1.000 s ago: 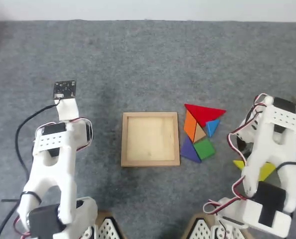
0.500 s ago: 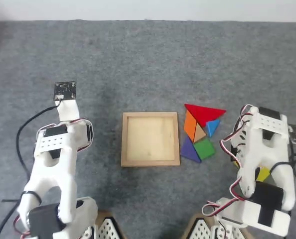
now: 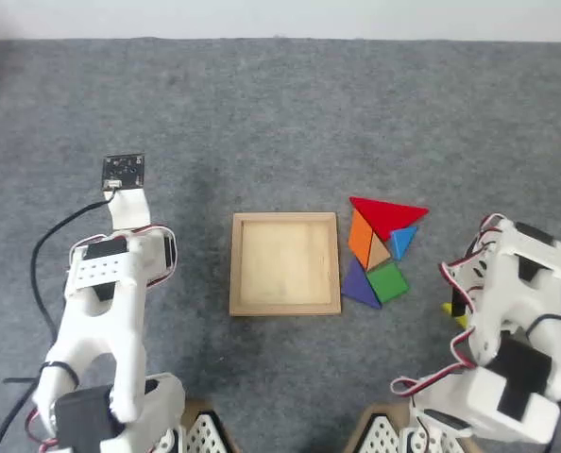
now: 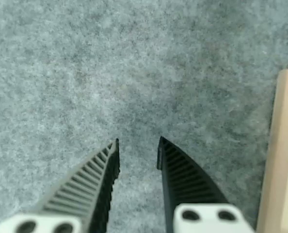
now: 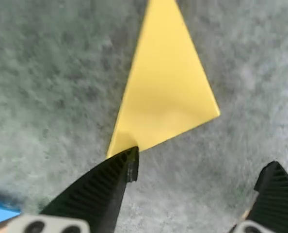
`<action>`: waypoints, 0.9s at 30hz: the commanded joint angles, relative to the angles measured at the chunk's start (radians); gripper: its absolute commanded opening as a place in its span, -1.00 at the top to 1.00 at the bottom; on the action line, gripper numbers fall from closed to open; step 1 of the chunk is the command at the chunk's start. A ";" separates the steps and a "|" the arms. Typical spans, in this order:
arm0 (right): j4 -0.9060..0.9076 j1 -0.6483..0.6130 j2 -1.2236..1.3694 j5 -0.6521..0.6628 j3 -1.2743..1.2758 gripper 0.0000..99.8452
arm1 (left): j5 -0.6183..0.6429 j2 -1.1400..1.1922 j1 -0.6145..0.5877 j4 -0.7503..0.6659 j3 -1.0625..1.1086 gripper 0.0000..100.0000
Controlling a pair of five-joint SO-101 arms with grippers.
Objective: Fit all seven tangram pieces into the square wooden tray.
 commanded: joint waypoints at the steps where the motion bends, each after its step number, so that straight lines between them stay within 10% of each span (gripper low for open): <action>1: -0.042 0.094 0.090 0.038 -0.081 0.22 | -0.003 -0.006 0.003 -0.014 -0.004 0.75; 5: -0.104 0.173 0.200 0.075 -0.186 0.23 | -0.003 -0.006 0.003 -0.015 -0.002 0.75; 15: -0.093 0.248 0.481 0.733 -0.546 0.57 | -0.003 -0.006 0.005 -0.012 -0.001 0.75; 21: 0.128 0.302 0.628 0.950 -0.867 0.62 | -0.006 -0.006 0.005 -0.012 -0.001 0.75; 27: 0.397 0.282 0.739 1.461 -1.171 0.62 | -0.006 -0.006 0.005 -0.012 0.001 0.75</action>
